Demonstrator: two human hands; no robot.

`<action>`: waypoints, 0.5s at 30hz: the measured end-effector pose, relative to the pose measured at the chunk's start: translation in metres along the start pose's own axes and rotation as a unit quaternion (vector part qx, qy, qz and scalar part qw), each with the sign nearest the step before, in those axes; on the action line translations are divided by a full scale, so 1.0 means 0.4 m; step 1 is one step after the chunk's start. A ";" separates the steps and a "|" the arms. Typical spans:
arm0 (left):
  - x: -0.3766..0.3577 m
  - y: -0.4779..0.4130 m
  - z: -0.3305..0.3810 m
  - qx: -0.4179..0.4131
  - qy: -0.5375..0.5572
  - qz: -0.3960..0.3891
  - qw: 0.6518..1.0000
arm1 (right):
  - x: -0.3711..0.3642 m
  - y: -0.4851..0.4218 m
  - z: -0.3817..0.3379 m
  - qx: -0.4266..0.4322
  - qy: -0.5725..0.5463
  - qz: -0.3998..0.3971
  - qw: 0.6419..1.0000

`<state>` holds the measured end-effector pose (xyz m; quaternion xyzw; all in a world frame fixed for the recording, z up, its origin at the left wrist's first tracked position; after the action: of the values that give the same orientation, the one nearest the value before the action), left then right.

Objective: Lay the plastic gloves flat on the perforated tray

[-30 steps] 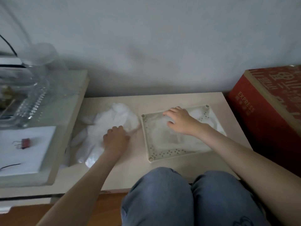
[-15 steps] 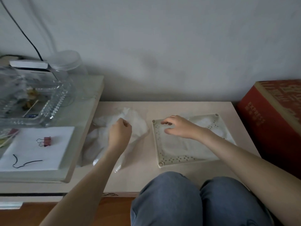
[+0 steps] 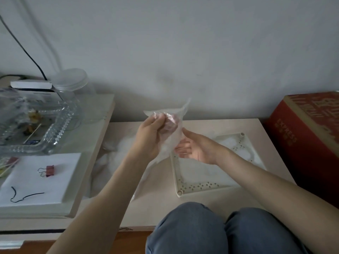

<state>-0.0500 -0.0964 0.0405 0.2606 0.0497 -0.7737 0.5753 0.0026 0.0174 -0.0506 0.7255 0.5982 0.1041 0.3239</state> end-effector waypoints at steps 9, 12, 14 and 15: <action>-0.044 -0.024 -0.146 0.139 0.124 0.011 0.982 | 0.095 0.053 -0.068 0.135 -0.218 -0.058 0.965; -0.024 -0.032 -0.196 0.196 0.164 0.004 0.967 | 0.191 0.069 -0.079 0.159 -0.151 0.039 0.975; -0.010 -0.039 -0.232 0.232 0.103 -0.016 0.967 | 0.248 0.076 -0.064 0.140 -0.062 0.087 0.984; -0.007 -0.043 -0.252 0.247 0.051 -0.035 0.967 | 0.274 0.078 -0.051 0.127 -0.002 0.102 0.987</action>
<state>-0.0306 -0.0503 -0.0487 0.4323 -0.1044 -0.7670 0.4626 0.0453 0.1246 -0.0423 0.8185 0.5285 0.0587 0.2176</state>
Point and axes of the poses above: each hand's wrist, its own y-axis away from the middle knuckle, its own x-axis out of the back of the hand, z = x × y, the point moved 8 cm from there along -y, towards the middle knuckle, and after that the axes turned 9 degrees about z, right-handed, at the moved point
